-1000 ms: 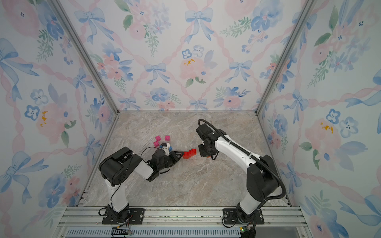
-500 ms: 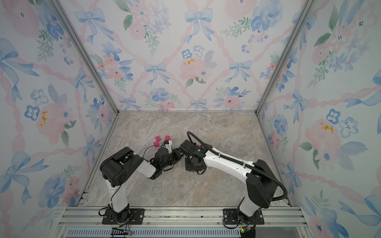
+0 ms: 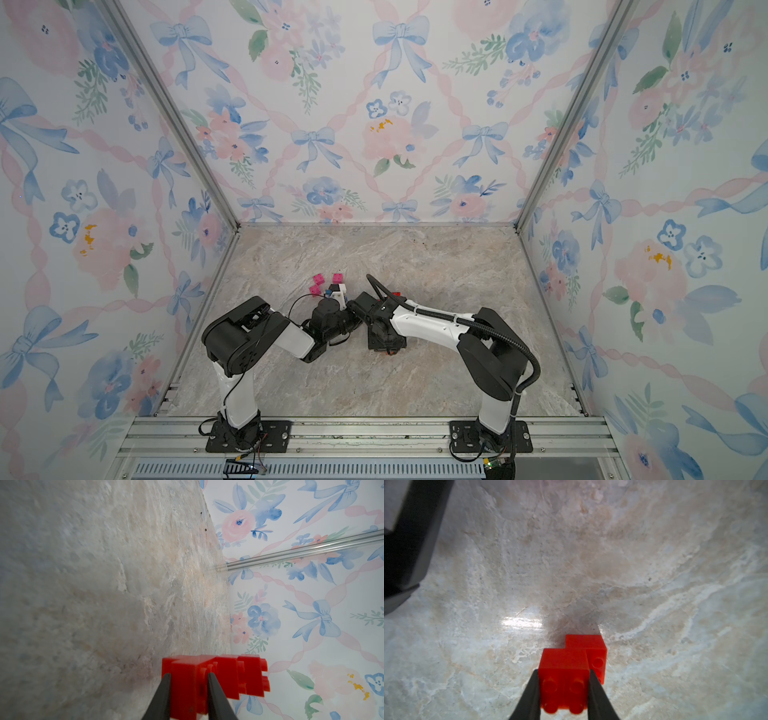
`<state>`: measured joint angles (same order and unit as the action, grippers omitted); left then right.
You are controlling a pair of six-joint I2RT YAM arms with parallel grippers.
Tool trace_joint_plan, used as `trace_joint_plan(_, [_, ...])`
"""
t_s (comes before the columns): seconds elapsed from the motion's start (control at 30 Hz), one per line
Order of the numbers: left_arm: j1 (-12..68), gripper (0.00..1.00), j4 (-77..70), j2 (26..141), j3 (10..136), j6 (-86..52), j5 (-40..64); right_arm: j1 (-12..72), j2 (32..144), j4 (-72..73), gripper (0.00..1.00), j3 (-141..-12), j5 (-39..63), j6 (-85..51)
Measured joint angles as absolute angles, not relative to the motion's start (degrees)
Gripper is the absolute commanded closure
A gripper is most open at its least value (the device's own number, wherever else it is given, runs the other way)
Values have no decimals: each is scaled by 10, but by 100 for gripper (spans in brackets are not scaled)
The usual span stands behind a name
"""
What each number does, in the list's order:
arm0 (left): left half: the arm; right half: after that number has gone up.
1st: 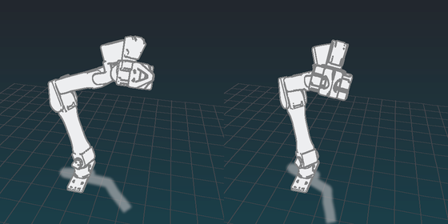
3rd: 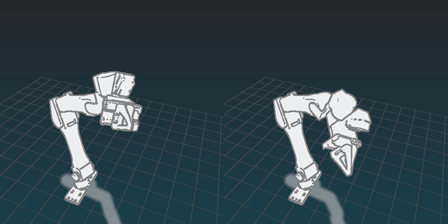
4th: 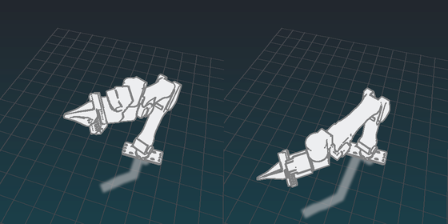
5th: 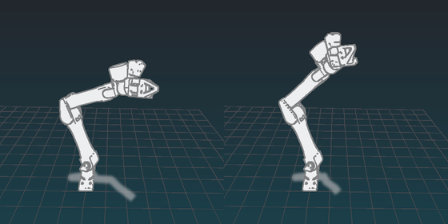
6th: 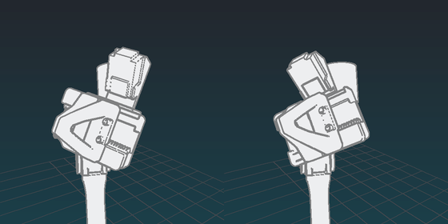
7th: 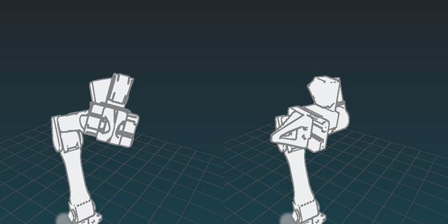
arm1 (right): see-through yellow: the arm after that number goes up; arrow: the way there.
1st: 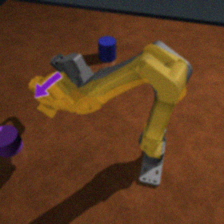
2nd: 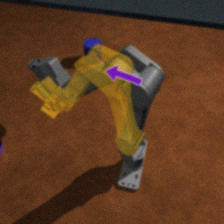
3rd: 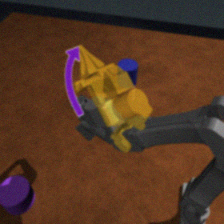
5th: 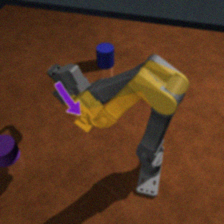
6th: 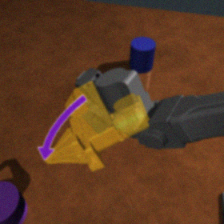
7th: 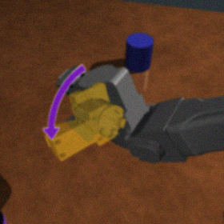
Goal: Assemble the letter v with lego
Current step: Place the lego brick at the center of the board, then pick up the lego brick from the center of the board.
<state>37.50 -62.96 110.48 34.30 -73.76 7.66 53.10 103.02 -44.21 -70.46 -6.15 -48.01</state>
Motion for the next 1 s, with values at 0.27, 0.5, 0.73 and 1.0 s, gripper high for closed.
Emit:
trace_joint_plan(0.27, [376, 100, -630, 1105, 337, -738, 73, 534, 1030, -443, 45, -705, -69, -473])
trace_joint_plan(0.5, [382, 100, -630, 1106, 334, -738, 73, 516, 986, -472, 25, -705, -69, -445])
trace_joint_plan(0.73, [403, 100, -630, 1106, 327, -740, 72, 403, 854, -473, 3, -703, -27, -341])
trace_joint_plan(1.0, [439, 100, -631, 1119, 336, -751, 72, 260, 832, -379, 13, -627, 130, -309])
